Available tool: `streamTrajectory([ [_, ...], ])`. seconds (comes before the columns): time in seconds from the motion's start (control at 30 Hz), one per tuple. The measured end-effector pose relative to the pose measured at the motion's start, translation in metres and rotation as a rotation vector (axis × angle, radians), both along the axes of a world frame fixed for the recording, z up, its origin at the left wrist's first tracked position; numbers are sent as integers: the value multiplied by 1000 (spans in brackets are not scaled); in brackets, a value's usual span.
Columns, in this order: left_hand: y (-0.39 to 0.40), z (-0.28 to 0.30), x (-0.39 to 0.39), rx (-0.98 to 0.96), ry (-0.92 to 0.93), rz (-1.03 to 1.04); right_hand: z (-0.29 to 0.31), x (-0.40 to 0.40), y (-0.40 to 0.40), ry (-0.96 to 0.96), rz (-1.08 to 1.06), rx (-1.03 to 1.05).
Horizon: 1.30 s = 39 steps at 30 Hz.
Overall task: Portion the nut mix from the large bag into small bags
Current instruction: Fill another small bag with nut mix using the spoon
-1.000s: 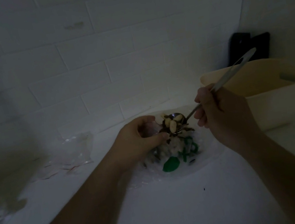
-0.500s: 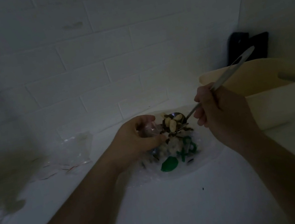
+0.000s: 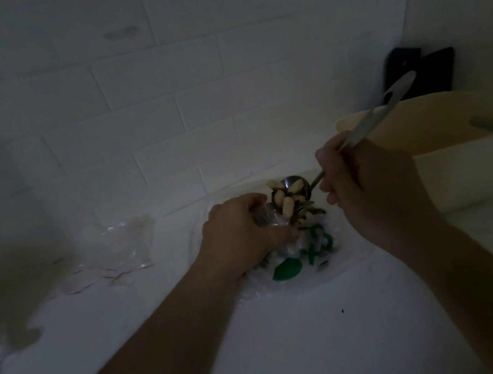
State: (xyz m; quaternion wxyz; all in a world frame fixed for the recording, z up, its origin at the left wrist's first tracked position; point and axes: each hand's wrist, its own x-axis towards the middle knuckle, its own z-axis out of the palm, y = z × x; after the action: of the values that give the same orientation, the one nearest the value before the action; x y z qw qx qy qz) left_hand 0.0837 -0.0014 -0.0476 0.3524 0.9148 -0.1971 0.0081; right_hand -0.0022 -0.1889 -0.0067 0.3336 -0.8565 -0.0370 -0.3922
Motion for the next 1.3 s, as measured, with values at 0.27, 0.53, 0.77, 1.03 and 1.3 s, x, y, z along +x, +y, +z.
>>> streamTrajectory([
  [0.27, -3, -1, -1, -53, -39, 11, -5, 3, 7, -45, 92, -247],
  [0.53, -3, -9, 6, -92, -107, 46, -5, 4, 5, -17, 66, -249],
  [0.77, -5, -7, 5, 13, -206, 59, -2, 2, 8, -35, 57, -264],
  [1.03, -4, -4, 2, -33, -119, 63, -4, 3, 9, -20, 65, -276],
  [1.3, -2, -1, 0, -62, -79, 24, -8, 5, 6, 39, 57, -226],
])
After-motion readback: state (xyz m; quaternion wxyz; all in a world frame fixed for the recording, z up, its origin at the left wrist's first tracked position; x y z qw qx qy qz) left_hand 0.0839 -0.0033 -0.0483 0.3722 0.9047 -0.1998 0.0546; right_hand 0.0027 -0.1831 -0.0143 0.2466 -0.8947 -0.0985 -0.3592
